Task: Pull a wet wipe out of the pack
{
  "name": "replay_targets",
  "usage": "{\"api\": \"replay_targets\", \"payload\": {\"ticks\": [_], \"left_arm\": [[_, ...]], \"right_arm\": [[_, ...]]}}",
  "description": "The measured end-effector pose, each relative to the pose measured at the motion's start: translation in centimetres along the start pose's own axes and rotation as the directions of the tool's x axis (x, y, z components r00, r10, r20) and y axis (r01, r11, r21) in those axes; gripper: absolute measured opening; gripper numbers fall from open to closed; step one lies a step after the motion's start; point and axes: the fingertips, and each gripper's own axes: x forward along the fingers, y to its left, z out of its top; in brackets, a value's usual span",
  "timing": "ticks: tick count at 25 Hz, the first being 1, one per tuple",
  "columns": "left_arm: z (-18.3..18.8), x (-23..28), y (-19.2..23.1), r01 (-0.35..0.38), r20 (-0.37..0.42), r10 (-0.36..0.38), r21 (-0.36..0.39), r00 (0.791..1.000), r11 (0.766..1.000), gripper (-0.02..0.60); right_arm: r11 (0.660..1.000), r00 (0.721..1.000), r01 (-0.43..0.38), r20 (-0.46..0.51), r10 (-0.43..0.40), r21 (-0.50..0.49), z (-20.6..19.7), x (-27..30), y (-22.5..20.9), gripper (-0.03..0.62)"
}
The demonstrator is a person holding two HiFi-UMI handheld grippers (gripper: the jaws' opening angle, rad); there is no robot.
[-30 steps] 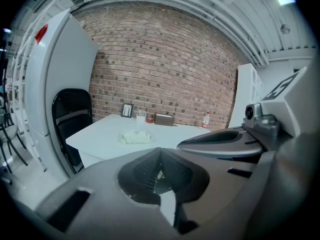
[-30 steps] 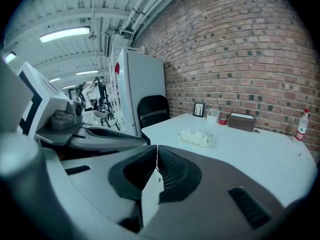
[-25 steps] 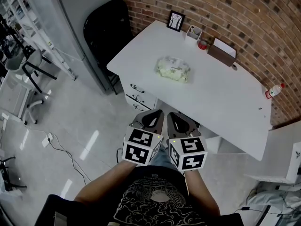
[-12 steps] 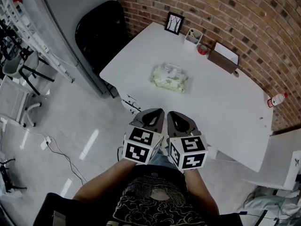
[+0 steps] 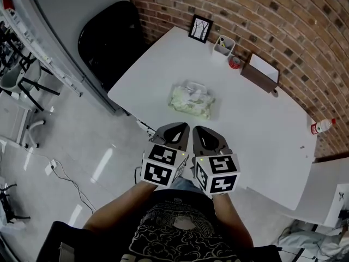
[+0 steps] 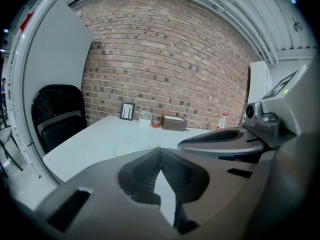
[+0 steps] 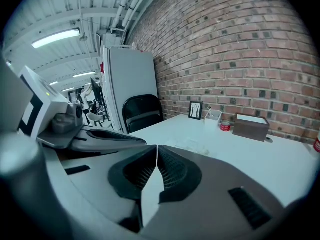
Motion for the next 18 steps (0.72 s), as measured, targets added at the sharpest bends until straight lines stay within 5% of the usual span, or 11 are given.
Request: {"api": "replay_targets", "payload": {"ticks": [18], "left_arm": [[1.3,7.0,2.6,-0.045,-0.042,0.044,-0.036,0.998,0.998,0.011]], "right_arm": [[1.0,0.999,-0.01,-0.05,0.011,0.011,1.3,6.4,-5.9,0.02]]}}
